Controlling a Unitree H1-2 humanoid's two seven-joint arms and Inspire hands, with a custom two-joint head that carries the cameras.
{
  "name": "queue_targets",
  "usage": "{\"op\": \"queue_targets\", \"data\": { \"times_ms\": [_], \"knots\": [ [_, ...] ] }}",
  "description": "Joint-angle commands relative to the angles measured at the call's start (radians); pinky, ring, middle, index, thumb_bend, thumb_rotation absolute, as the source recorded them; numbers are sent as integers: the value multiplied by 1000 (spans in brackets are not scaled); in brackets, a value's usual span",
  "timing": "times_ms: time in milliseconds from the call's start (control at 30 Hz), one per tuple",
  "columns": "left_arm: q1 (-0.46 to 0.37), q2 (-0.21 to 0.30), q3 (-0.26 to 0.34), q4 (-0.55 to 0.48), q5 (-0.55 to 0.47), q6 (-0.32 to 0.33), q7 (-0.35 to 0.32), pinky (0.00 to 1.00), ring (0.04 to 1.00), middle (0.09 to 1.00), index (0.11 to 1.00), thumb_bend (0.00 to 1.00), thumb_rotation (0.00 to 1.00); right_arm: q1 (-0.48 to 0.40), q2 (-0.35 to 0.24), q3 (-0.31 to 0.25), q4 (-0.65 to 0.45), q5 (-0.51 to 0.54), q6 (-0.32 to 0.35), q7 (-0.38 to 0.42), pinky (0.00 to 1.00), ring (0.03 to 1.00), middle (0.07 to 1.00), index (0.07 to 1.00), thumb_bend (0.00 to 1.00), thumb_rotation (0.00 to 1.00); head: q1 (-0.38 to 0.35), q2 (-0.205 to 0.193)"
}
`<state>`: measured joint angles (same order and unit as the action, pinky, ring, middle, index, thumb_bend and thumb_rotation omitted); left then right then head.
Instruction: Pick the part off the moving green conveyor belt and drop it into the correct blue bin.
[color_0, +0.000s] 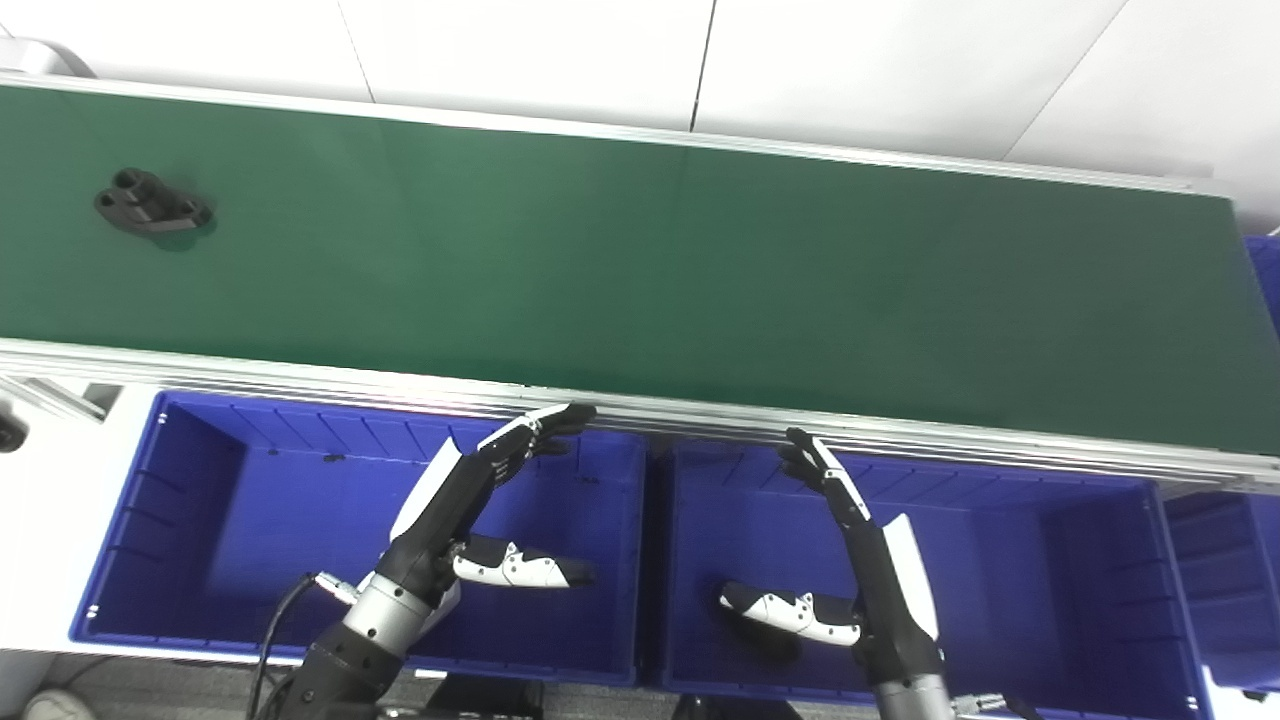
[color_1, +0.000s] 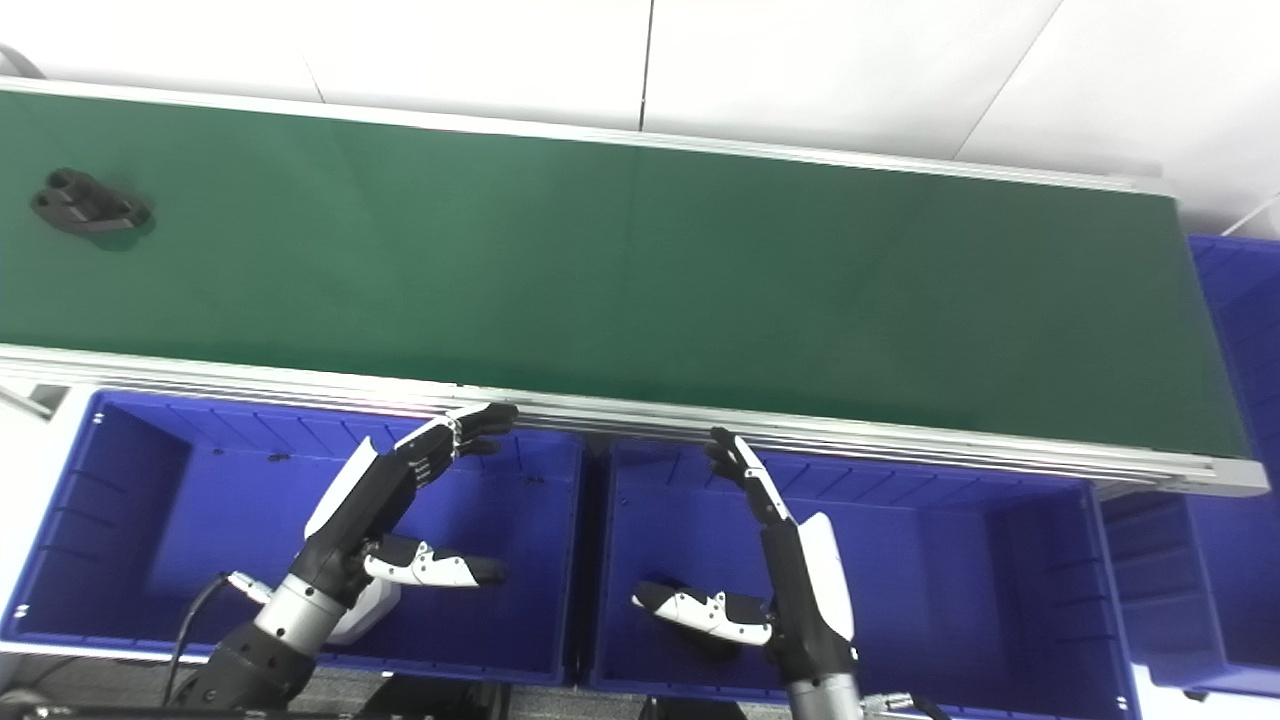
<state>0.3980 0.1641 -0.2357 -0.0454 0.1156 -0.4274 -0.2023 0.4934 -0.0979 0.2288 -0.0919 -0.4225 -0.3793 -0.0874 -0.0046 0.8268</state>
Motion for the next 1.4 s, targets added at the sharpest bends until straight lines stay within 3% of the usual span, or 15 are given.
{"op": "queue_targets", "data": {
  "times_ms": [0, 333, 500, 633, 867, 1367],
  "knots": [
    [-1, 11, -3, -7, -1, -41, 15, 801, 849, 853, 820, 932, 324, -1, -1, -1, -4, -4, -57, -20, 870, 838, 862, 918, 962, 494, 3, -5],
    [11, 21, -26, -4, 25, -43, 51, 791, 837, 847, 822, 919, 330, 12, -5, -1, 6, 0, -68, -23, 867, 839, 862, 920, 953, 479, 46, -45],
    [17, 23, -59, 12, 35, -43, 81, 789, 832, 843, 822, 920, 329, 8, -40, 16, 38, 34, -90, -43, 850, 842, 867, 927, 946, 474, 155, -106],
    [15, 19, -93, 31, 51, -43, 114, 768, 816, 830, 812, 921, 312, -8, -92, 56, 71, 68, -91, -91, 766, 839, 881, 942, 945, 475, 249, -154],
    [-3, 25, -146, 61, 97, -42, 183, 739, 789, 819, 793, 951, 306, -35, -152, 117, 108, 52, -91, -194, 819, 847, 891, 961, 935, 490, 329, -205],
    [-41, 57, -227, 92, 92, -43, 264, 726, 783, 815, 785, 964, 260, -60, -206, 182, 131, 81, -91, -267, 936, 902, 917, 989, 909, 465, 359, -237]
  ]
}}
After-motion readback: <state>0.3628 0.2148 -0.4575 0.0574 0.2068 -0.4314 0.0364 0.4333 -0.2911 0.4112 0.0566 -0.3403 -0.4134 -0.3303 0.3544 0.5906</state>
